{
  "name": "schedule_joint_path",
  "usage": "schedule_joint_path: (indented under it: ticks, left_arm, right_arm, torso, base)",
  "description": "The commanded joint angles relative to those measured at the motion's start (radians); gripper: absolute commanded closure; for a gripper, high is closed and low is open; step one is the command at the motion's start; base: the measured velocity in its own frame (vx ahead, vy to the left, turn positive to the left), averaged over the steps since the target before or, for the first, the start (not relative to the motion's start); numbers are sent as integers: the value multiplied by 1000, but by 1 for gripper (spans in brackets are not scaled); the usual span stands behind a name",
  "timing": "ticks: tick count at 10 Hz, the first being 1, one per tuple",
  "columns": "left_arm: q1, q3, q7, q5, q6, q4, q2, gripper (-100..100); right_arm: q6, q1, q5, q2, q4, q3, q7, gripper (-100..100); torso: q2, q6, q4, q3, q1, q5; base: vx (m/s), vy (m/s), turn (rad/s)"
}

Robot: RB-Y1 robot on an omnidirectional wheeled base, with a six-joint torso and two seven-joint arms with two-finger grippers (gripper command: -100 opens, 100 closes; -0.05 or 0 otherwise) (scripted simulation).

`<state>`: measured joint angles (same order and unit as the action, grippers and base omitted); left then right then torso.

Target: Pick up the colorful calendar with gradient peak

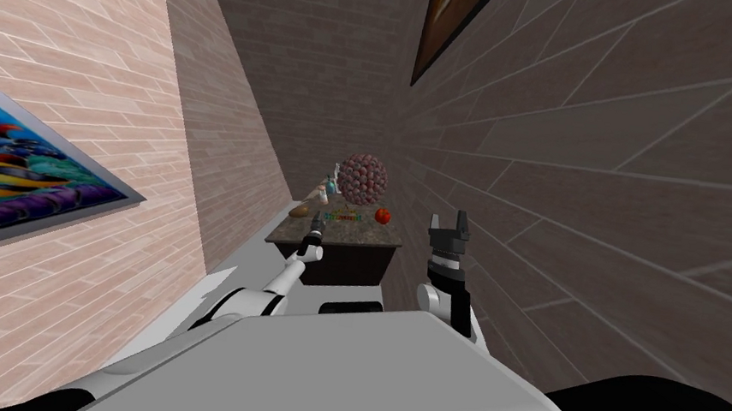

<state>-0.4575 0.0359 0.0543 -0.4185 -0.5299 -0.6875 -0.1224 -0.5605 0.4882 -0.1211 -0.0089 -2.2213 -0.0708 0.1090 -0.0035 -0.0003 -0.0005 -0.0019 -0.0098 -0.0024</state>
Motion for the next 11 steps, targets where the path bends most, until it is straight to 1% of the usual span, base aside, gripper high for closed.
schedule_joint_path:
  ticks: [1, 2, 3, 6, 7, 8, 9, 10, 11]
  left_arm:
    - [1, -5, 3, 3, 7, -1, 29, -100]
    - [1, -7, 3, 4, 8, 0, 43, -100]
    - [-1, -10, 4, 6, 9, 1, 74, -100]
    - [-4, -13, 5, 7, 9, 0, 122, -100]
    - [-6, -14, 5, 7, 9, -1, 147, -100]
    - [8, -12, 5, 7, 15, -19, 132, -100]
    - [8, -12, 6, 7, 17, -21, 134, 0]
    - [8, -12, 6, 7, 17, -21, 134, -100]
    - [8, -12, 6, 7, 17, -21, 134, 100]
  right_arm:
    - [0, 0, 0, 0, 0, 0, 0, 0]
    - [0, 0, 0, 0, 0, 0, 0, 0]
    - [0, 0, 0, 0, 0, 0, 0, 0]
    - [0, 0, 0, 0, 0, 0, 0, 0]
    - [0, 1, 0, 0, 0, 1, 0, 0]
    - [0, 1, 0, 0, 0, 1, 0, 0]
    - [-1, 1, 0, 0, 0, 2, 0, 0]
    - [-1, 1, 0, 0, 0, 2, 0, 0]
    - [-1, 1, 0, 0, 0, 2, 0, 0]
  torso:
    - [0, 0, 0, 0, 0, 0]
    - [-2, 0, 0, -1, 3, 1]
    - [-4, 0, -1, -2, 4, 1]
    - [-5, 0, -1, -3, 3, 1]
    - [-6, 0, -1, -3, 3, 1]
    - [-8, 0, -1, -4, 2, 1]
    - [-7, 0, -1, -4, 1, 1]
    - [-6, 0, -1, -3, 1, 1]
    - [-5, 0, -1, -3, 1, 1]
  base:
    - [48, -25, -30]
    - [73, -15, -56]
    - [79, -19, -67]
    - [77, -26, -28]
    - [80, -7, -39]
    - [34, 0, -10]
    - [0, 0, 0]
    - [0, 0, 0]
    - [0, 0, 0]
